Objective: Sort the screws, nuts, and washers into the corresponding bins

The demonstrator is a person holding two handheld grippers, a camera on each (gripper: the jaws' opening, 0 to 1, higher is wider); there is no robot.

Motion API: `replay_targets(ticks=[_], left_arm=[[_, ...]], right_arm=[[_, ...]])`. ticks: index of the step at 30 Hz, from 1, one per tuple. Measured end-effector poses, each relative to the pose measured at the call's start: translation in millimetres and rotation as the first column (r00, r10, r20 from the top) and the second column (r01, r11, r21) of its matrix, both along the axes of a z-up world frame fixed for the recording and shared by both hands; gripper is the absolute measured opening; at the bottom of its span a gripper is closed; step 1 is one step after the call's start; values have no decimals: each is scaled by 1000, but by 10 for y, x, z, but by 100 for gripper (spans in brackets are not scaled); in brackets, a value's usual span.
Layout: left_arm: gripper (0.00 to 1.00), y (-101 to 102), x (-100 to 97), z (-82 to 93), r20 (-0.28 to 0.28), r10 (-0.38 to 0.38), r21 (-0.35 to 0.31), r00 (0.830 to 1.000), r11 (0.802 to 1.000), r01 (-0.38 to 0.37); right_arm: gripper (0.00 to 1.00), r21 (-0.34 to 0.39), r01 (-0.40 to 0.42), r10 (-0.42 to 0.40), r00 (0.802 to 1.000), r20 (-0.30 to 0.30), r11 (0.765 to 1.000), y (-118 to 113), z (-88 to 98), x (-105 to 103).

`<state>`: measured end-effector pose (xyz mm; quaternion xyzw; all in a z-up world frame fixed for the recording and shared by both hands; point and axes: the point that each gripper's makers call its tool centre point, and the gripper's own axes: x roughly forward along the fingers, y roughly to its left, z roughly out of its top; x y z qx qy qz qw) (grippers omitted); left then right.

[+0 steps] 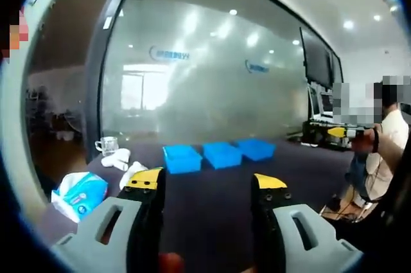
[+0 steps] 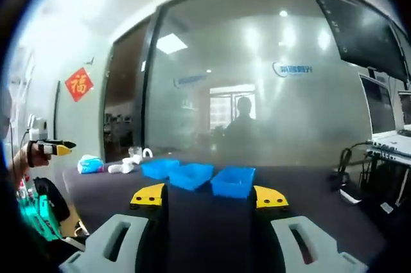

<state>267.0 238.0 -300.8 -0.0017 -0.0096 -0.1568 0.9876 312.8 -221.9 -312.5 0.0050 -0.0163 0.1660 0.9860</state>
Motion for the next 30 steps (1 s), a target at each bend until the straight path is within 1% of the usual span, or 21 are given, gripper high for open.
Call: replay_targets(ticks=[4,7,14,25,30], left_arm=[[51,-33,4,35,9,-9,3,1000,1000,9],[51,-47,6,39,10,-14,6,1000,1000,14],[51,-32,7,4,4,-17,5,1000,1000,17],[51,22,-11,-34,3,-8,-3,1000,1000,8],[51,28,-15,-20,11,-5,-7,1000,1000,6]], right_arm=[[47,10,29,-30,1000,7,1000,-87,-7,-15],[47,18,34,-35,999,10,999,-97,3,-18],[47,-6,33,-32,999,15,999,-48,28,-15],[47,-4,33,-33,999,21,999,-10,60,-32],[47,-4,38,-38,999,34,999,-16,115,-51]])
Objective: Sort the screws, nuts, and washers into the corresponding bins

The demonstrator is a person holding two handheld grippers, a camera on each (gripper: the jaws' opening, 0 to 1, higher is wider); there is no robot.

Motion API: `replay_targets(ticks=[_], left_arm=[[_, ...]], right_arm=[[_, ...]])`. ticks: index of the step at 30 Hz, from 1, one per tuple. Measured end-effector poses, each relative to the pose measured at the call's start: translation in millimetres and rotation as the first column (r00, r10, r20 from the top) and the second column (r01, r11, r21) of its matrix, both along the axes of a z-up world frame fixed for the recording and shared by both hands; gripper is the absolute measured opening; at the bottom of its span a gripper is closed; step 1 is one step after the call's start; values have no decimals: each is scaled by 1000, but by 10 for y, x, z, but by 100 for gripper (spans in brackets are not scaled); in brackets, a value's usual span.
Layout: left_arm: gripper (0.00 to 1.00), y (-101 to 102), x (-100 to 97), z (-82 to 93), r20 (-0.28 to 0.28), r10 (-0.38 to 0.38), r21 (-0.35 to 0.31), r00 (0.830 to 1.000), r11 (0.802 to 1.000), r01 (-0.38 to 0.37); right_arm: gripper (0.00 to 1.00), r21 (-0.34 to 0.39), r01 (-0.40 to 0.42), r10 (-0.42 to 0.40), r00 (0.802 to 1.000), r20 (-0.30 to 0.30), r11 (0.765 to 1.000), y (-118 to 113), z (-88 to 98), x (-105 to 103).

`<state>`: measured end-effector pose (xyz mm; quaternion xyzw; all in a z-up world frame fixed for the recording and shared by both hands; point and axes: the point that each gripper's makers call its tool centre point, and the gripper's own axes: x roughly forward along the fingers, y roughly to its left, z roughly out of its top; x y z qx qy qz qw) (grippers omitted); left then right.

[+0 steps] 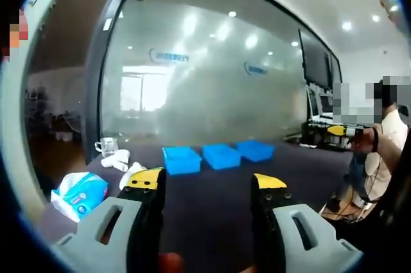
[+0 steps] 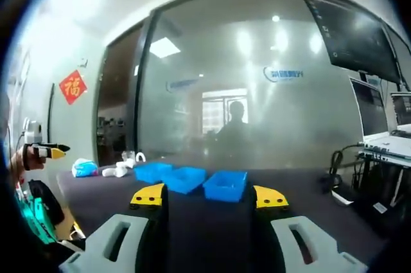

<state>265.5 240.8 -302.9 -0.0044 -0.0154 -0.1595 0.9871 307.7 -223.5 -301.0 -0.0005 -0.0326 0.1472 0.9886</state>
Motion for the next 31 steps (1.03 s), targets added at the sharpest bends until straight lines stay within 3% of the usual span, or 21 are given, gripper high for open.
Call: replay_targets(ticks=[31], left_arm=[[51,-1,-30,1,8,6,-12,1000,1000,-6]], right_arm=[[47,3,13,-13,1000,6,1000,-22,29,-12]])
